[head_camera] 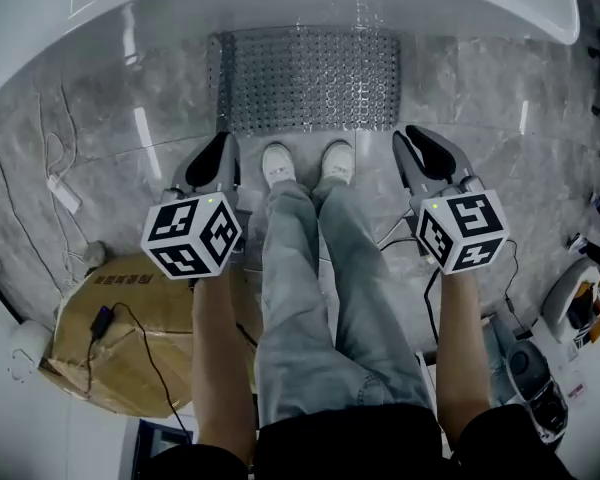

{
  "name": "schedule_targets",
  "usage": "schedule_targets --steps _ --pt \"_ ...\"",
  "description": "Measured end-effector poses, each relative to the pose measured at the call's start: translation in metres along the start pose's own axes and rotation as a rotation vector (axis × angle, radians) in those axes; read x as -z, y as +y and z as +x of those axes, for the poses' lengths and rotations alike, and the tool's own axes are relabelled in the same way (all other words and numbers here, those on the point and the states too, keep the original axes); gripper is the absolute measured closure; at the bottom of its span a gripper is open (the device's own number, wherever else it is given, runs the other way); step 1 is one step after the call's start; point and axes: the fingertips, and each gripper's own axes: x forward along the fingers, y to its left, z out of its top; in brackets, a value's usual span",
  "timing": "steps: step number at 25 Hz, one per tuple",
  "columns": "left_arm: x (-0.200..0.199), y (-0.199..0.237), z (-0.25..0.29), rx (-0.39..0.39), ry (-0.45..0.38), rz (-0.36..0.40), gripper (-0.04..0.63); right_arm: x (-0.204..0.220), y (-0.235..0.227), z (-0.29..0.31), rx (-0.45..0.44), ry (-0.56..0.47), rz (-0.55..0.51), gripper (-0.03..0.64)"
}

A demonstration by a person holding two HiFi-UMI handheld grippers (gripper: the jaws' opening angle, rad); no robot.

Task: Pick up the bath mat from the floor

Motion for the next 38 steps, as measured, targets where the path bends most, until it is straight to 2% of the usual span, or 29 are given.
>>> schedule_targets --steps 3,8,12,18,22,24,27,30,34,38 --pt "0.027 0.009 0.025 0.009 0.075 0.063 0.507 0.023 -0.01 0.019 0.019 0.023 0.004 0.517" --pt "0.057 0.029 0.074 0.004 0.157 0.1 0.397 0.058 -0.034 0.053 0.012 0.024 0.069 0.444" --pt "0.075 0.043 0.115 0.041 0.209 0.124 0.328 0.088 -0.057 0.086 0.033 0.063 0.04 0.368" --pt "0.099 0.068 0.167 0.033 0.273 0.176 0.277 0.117 -0.093 0.131 0.048 0.083 0.044 0.321" --pt "0.121 0.084 0.196 0.042 0.32 0.219 0.211 0.138 -0.125 0.154 0.065 0.075 0.13 0.31" --pt "0.131 0.097 0.206 0.028 0.325 0.221 0.199 0.149 -0.138 0.167 0.064 0.073 0.168 0.31" --pt "0.143 0.116 0.222 -0.012 0.317 0.18 0.184 0.172 -0.162 0.189 0.062 0.11 0.162 0.305" --pt "0.155 0.135 0.241 -0.046 0.325 0.169 0.172 0.194 -0.188 0.21 0.08 0.154 0.115 0.301" --pt "0.167 0.159 0.256 -0.095 0.331 0.231 0.172 0.225 -0.21 0.233 0.083 0.221 0.016 0.301" --pt "0.184 0.18 0.274 -0.11 0.338 0.202 0.163 0.251 -0.232 0.254 0.08 0.262 -0.006 0.301"
